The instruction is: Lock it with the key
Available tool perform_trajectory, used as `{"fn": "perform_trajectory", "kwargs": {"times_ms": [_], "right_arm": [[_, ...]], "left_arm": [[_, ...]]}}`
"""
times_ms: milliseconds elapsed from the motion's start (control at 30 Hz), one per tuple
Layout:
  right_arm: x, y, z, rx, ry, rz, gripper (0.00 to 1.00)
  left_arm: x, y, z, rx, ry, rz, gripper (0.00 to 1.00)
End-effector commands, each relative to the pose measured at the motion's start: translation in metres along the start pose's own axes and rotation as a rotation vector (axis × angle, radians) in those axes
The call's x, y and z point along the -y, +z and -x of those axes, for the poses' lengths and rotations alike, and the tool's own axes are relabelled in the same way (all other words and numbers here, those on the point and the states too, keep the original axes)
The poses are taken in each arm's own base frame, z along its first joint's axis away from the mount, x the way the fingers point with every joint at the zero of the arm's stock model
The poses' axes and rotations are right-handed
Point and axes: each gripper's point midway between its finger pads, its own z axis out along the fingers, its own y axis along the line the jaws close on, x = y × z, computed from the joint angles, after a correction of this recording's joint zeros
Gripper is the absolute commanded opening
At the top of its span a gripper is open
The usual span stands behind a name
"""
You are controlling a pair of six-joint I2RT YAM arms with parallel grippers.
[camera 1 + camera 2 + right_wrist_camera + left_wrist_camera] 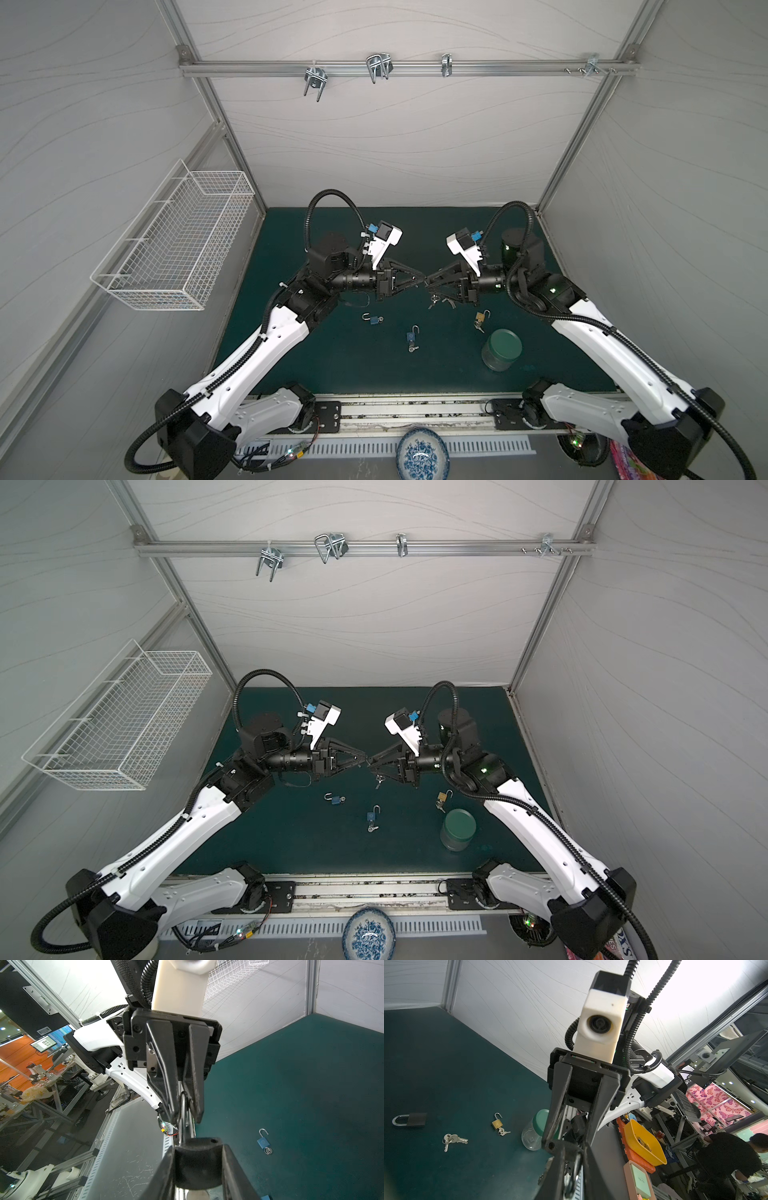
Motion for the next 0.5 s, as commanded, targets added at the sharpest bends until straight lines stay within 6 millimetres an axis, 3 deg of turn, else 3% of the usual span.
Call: {"fn": "perform_trajectory", "kwargs": {"times_ms": [0, 100, 233, 367, 467], "right_arm": [[-0.009, -0.006, 0.009, 0.02, -0.061, 0.007, 0.0], [-0.008, -0.006, 0.007, 0.016, -0.06, 0.006, 0.0], [-0.011, -0.007, 0.011, 0.03, -0.065, 0.01, 0.0], [-0.018, -0.011, 0.02, 0.056, -0.092, 0.011, 0.0], [-0.021, -0.015, 0.028, 0.091, -0.135, -0.007, 0.35]], "left_arm": [[0.017, -0.005, 0.015, 0.037, 0.059, -0.021, 0.17], [0.017, -0.005, 0.015, 0.039, 0.062, -0.02, 0.13], [0.017, -0.005, 0.016, 0.036, 0.053, -0.022, 0.0], [0.018, -0.007, 0.021, 0.05, 0.04, 0.0, 0.0], [0.015, -0.01, 0.029, 0.088, 0.013, 0.048, 0.0]]}}
